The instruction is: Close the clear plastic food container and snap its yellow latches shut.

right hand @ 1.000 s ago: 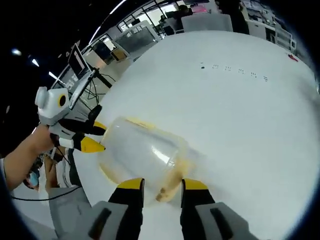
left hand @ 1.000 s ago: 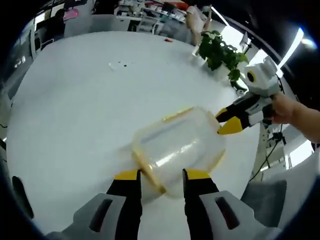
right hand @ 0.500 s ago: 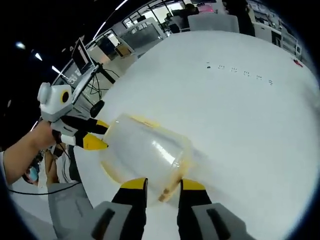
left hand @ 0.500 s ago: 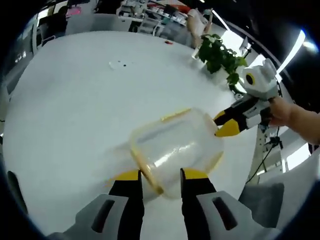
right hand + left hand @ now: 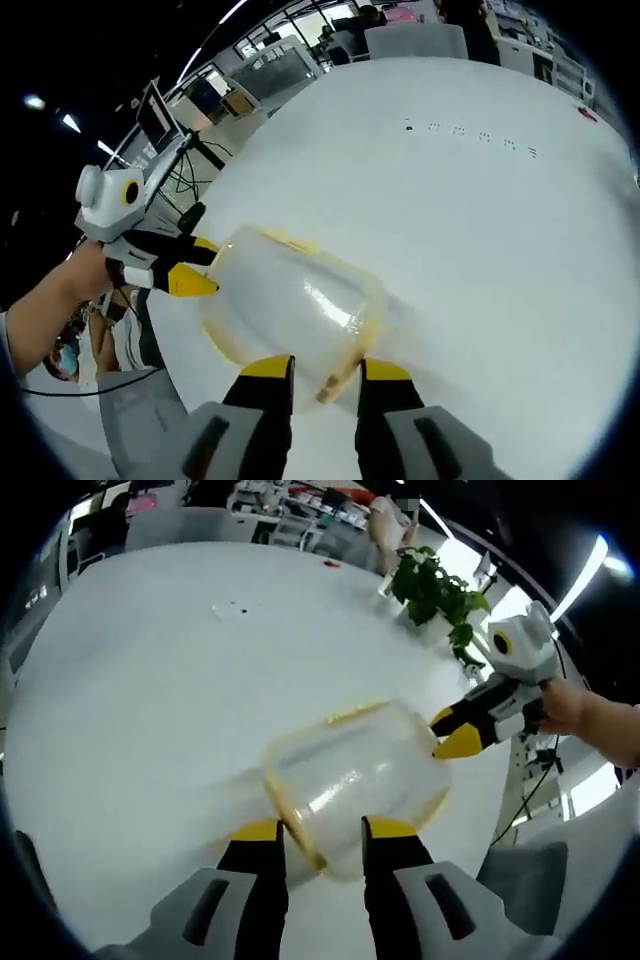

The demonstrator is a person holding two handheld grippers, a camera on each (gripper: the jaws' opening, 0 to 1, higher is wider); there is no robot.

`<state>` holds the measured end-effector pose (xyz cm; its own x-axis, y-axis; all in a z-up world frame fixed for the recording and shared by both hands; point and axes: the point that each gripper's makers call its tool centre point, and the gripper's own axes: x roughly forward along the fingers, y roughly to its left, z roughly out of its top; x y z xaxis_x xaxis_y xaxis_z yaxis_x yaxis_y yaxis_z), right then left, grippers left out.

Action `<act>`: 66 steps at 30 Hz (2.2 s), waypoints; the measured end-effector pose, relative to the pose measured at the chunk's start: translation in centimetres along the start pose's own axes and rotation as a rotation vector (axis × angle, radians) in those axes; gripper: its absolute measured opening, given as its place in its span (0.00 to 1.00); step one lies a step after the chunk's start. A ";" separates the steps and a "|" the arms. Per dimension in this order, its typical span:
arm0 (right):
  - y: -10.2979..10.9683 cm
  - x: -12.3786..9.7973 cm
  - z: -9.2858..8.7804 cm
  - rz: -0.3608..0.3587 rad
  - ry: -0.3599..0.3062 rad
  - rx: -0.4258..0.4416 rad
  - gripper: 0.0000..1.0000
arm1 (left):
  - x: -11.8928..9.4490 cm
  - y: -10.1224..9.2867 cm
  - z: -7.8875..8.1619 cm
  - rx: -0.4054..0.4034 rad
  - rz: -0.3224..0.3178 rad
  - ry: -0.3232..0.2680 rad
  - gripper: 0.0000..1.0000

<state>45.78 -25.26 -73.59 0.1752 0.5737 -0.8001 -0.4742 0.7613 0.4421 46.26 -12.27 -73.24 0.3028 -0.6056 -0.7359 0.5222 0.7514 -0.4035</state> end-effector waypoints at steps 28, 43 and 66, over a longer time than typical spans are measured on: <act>-0.2 -0.8 -0.8 -0.032 0.008 -0.028 0.29 | -1.1 -0.1 1.4 0.078 0.017 0.035 0.34; 0.7 -2.3 0.6 -0.034 0.029 -0.181 0.32 | -2.6 -0.8 4.0 0.343 0.012 -0.010 0.32; 1.3 -1.6 0.5 -0.035 0.155 -0.456 0.29 | -1.6 -3.4 4.5 0.524 -0.054 0.073 0.37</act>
<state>45.31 -25.04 -71.57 0.0836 0.4723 -0.8775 -0.8066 0.5492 0.2188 47.60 -15.01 -68.29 0.2182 -0.6059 -0.7650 0.8695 0.4766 -0.1295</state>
